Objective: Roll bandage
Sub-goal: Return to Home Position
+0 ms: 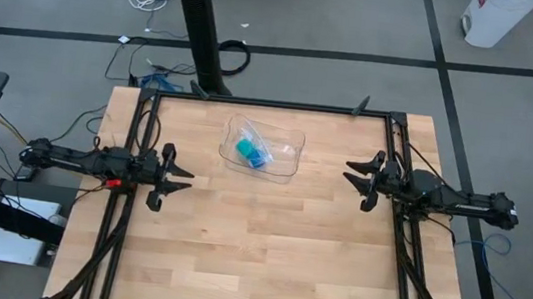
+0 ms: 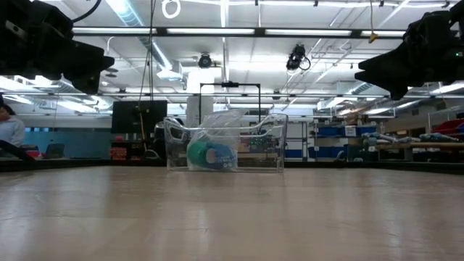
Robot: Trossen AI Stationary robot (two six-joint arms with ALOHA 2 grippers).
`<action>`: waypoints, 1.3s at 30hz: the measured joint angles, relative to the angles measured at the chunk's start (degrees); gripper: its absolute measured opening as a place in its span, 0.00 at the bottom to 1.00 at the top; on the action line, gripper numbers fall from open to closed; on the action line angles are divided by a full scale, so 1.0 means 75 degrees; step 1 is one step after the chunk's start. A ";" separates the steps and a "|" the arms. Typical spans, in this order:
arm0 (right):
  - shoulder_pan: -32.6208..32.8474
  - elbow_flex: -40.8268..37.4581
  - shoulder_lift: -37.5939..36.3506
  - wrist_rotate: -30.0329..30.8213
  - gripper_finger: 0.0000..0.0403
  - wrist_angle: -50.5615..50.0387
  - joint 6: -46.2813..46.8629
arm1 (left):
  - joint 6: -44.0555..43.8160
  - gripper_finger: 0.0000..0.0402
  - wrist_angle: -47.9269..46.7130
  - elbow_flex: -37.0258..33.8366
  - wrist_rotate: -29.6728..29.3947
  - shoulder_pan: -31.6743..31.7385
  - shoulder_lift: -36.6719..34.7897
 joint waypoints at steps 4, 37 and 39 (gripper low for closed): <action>0.0000 0.0000 0.0000 -0.0003 0.41 0.0000 -0.0003 | -0.0003 0.33 0.0000 0.0000 0.0000 0.0003 0.0000; 0.0000 -0.0001 0.0003 -0.0001 0.41 0.0003 0.0000 | 0.0000 0.33 0.1563 -0.0003 0.0015 0.0012 0.0000; 0.0000 0.0000 0.0003 -0.0002 0.42 0.0001 0.0000 | 0.0000 0.33 0.1562 -0.0003 0.0015 0.0012 0.0000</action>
